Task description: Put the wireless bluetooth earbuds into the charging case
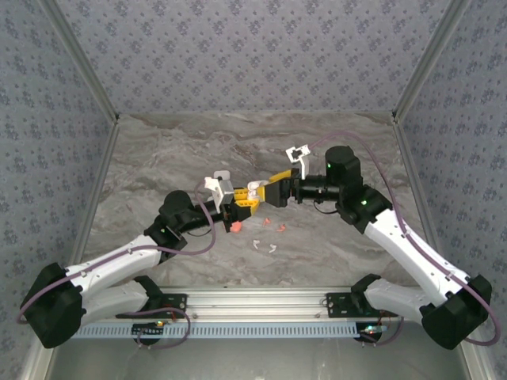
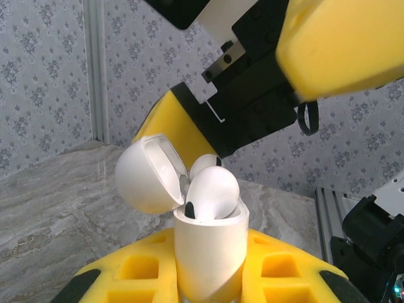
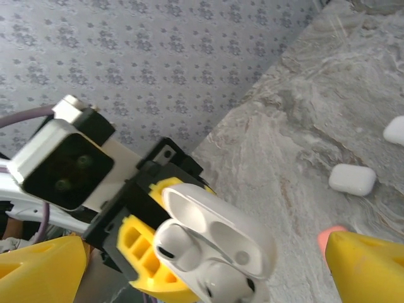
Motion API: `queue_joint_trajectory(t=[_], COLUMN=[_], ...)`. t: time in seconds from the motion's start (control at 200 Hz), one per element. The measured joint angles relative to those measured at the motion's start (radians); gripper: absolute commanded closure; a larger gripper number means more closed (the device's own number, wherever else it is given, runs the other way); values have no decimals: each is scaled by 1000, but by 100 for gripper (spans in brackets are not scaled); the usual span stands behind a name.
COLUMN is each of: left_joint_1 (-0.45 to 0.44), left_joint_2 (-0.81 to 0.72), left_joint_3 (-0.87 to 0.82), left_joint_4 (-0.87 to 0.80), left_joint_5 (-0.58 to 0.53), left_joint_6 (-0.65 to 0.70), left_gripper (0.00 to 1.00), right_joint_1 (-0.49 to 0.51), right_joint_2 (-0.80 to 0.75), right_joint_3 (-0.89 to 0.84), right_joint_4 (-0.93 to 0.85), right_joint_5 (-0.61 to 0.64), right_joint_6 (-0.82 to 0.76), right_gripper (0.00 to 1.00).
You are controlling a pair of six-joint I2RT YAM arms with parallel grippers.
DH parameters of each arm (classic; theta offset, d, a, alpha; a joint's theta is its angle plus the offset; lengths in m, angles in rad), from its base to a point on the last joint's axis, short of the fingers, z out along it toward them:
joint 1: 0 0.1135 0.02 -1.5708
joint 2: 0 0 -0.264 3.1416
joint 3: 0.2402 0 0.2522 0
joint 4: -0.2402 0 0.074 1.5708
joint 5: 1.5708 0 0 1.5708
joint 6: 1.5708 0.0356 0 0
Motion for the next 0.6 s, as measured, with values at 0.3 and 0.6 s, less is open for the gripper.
queue_joint_trajectory(t=[0.3, 0.6], left_joint_1=[0, -1], left_joint_2=[2, 2], left_joint_3=[6, 8], left_joint_4=[-5, 3], left_joint_5=[0, 14], left_joint_6=[0, 0], left_gripper=[100, 100], right_joint_1=[12, 12], right_joint_2=[0, -23], right_joint_3=[6, 9], right_joint_4=[15, -11], right_joint_5=[-61, -44], right_joint_6=[3, -8], right_gripper=[6, 17])
